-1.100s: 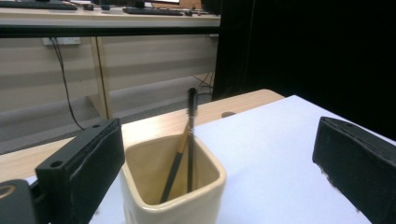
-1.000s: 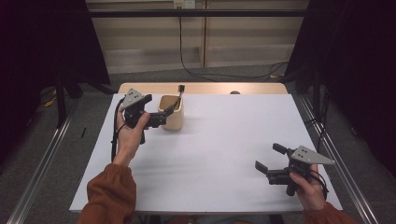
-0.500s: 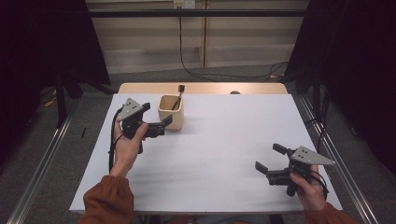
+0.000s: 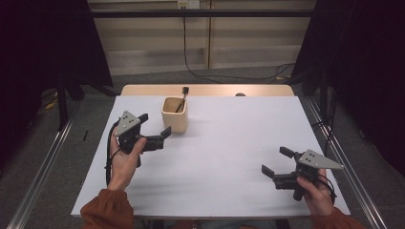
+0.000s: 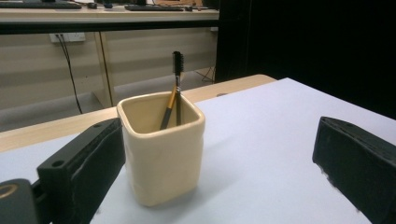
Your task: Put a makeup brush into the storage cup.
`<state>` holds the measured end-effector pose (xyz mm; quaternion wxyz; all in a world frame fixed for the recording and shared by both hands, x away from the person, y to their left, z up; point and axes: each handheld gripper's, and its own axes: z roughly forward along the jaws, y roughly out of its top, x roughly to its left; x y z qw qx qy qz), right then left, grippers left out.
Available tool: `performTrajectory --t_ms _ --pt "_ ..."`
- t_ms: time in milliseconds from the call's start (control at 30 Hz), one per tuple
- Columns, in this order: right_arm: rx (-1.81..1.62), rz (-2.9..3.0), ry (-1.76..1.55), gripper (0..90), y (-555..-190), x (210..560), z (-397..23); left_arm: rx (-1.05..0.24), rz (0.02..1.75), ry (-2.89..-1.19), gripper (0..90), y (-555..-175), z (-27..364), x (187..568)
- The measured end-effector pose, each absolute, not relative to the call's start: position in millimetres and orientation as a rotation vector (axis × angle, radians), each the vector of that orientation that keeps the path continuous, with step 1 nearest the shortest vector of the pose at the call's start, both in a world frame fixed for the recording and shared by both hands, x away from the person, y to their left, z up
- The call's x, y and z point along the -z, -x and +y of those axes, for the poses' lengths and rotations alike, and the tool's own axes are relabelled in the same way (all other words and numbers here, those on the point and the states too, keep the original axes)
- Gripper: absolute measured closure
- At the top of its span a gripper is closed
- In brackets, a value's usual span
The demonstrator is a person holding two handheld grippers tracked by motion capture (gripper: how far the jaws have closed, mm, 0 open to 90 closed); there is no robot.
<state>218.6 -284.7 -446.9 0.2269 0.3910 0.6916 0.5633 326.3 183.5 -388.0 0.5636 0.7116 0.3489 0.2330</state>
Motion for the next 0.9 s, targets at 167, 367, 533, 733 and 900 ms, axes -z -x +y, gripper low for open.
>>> performTrajectory --t_ms 167,367,533,733,900 --pt "-1.551 1.909 -1.073 0.0 -218.0 446.7 -284.5 -0.550 0.824 -1.669 2.0 -317.3 185.7 389.7" --pt "-1.550 1.908 -1.077 0.0 -217.9 446.8 -284.9 -0.524 0.845 -1.654 2.0 -309.1 192.4 396.7" --pt "-1.546 1.905 -1.079 0.0 -217.5 446.7 -285.0 -0.521 0.851 -1.656 2.0 -300.5 194.0 402.6" --pt "-1.546 1.903 -1.082 0.0 -217.1 447.2 -285.5 -0.578 0.880 -1.646 2.2 -282.0 201.4 407.9" --pt "-1.545 1.901 -1.080 0.0 -215.6 446.6 -285.2 -0.560 0.928 -1.640 1.9 -268.8 206.0 417.0"
